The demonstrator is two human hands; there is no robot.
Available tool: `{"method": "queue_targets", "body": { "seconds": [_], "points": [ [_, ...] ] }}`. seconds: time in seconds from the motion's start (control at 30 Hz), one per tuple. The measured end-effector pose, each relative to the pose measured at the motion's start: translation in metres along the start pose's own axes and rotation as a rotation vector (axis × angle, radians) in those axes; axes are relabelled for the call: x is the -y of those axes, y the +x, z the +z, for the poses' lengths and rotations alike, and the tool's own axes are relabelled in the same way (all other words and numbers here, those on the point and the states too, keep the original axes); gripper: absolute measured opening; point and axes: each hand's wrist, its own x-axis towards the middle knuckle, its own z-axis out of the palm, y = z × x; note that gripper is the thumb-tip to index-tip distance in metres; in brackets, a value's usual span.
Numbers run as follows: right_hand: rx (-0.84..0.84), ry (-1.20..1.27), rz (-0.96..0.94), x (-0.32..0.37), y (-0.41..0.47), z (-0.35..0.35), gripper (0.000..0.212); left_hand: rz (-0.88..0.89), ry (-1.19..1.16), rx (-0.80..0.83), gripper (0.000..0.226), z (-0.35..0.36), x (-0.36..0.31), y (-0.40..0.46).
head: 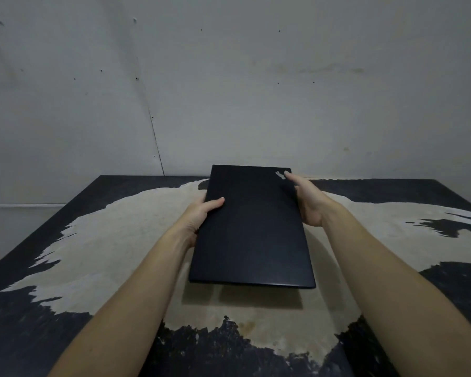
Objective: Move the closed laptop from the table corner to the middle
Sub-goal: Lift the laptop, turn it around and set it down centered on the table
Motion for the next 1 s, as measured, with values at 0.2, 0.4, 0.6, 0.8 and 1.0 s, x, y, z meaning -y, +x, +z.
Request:
{"method": "queue_targets", "body": {
  "seconds": [0.2, 0.4, 0.6, 0.8, 1.0],
  "points": [
    [-0.097, 0.091, 0.02, -0.012, 0.006, 0.007, 0.042, -0.028, -0.002, -0.002, 0.027, 0.01, -0.005, -0.001],
    [-0.178, 0.323, -0.021, -0.02, 0.009, 0.001, 0.03, -0.041, -0.305, 0.028, 0.057, 0.006, -0.015, -0.008],
    [-0.299, 0.525, -0.108, -0.029, 0.006, 0.007, 0.031, -0.003, -0.623, -0.04, 0.096, 0.009, -0.006, -0.01],
    [-0.52, 0.611, -0.168, -0.032, 0.006, 0.018, 0.029, 0.094, -0.65, -0.183, 0.099, 0.021, 0.0, -0.01],
    [-0.703, 0.612, -0.19, -0.038, 0.006, 0.031, 0.04, 0.112, -0.52, -0.136, 0.052, 0.04, 0.004, -0.021]
  ]
}}
